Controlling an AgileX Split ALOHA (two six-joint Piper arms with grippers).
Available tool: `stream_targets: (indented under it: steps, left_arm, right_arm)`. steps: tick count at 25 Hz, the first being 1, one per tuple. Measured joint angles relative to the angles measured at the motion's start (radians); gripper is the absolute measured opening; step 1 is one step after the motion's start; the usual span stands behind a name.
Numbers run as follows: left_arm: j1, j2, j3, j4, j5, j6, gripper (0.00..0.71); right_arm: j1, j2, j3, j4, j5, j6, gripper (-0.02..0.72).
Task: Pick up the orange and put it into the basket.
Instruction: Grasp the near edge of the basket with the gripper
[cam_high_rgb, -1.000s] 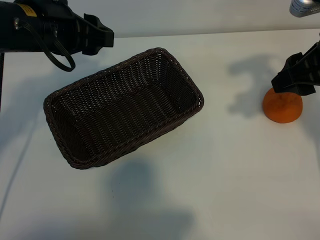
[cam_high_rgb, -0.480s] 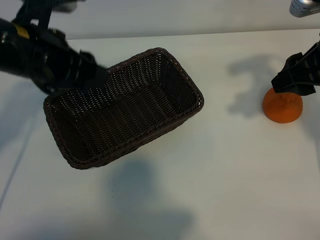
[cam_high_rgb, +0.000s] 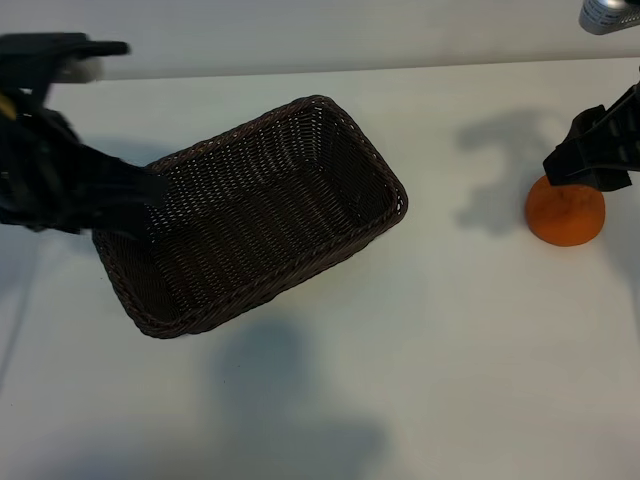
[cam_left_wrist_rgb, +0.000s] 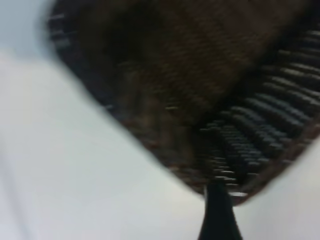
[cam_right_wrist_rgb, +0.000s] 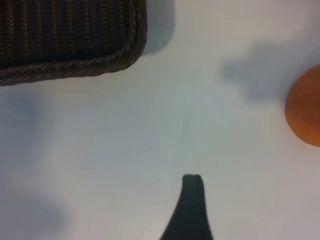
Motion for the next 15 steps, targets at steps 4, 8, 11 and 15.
stream_targets:
  steps: [4,8,11,15]
  left_arm:
    - [0.0,-0.092,0.074,0.139,-0.014,-0.18,0.485]
    - [0.0,-0.15,0.194,0.165,-0.078,-0.258,0.485]
    - [0.0,-0.155,0.249,0.171,-0.181,-0.304,0.512]
    - [0.0,-0.136,0.286,0.172,-0.316,-0.36,0.584]
  right_arm:
    - [0.0,0.0,0.0,0.0,0.0,0.0,0.593]
    - [0.0,0.0,0.0,-0.001,0.0,0.0,0.593]
    - [0.0,0.0,0.0,-0.001,0.0,0.0,0.593]
    - [0.0,0.0,0.0,-0.001,0.0,0.0,0.593]
